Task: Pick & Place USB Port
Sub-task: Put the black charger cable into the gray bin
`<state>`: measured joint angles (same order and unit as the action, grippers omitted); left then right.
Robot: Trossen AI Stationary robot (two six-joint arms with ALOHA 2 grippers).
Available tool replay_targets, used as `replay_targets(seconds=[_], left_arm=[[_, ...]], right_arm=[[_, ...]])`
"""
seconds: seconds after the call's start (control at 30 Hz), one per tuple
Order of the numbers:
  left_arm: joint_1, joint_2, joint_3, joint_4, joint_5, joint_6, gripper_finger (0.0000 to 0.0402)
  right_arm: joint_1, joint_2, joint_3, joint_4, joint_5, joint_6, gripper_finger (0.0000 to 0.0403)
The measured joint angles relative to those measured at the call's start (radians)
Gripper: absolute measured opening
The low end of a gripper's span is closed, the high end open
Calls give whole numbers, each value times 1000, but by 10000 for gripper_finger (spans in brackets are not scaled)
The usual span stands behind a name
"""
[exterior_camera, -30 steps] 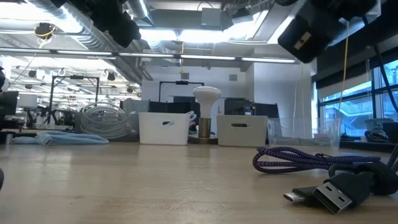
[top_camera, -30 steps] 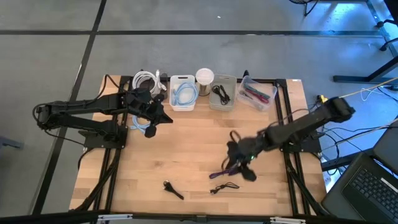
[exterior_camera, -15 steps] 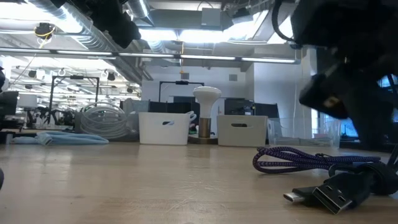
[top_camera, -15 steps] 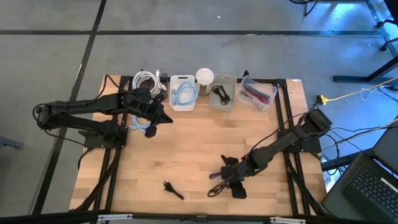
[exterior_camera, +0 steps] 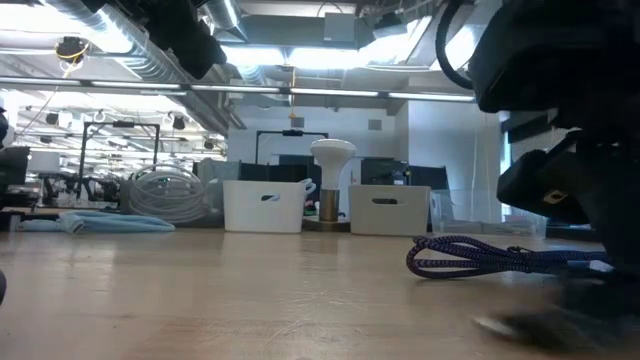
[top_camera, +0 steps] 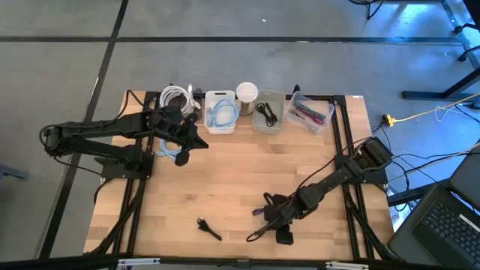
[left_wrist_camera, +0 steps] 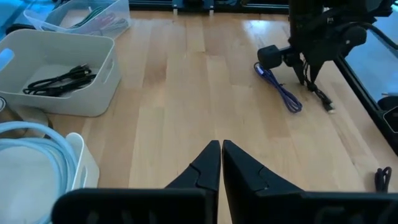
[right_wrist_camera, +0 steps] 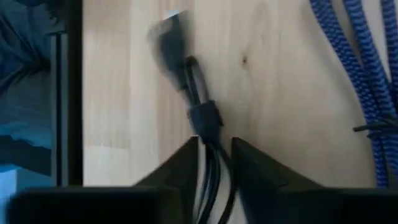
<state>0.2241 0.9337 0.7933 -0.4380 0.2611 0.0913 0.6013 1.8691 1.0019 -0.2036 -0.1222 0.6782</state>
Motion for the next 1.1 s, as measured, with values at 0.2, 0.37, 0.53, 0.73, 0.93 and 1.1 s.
replay_targets(seconds=[0.2,0.37,0.53,0.73,0.93,1.1], left_arm=[[0,0,0,-7,0,-2,11],[0,0,0,-7,0,-1,7],[0,0,0,-7,1,0,6],[0,0,0,-7,1,0,6],[0,0,0,-4,2,-1,8],[0,0,0,-3,0,-38,7]], right_arm=[[0,-1,0,2,-3,-5,14],[-2,-89,-3,-66,-12,-50,6],[-20,-249,-3,-306,76,-30,3],[-100,-446,-2,-586,320,-111,2],[-362,-578,-2,-606,462,-272,1],[-666,-639,-2,-590,428,-171,1]])
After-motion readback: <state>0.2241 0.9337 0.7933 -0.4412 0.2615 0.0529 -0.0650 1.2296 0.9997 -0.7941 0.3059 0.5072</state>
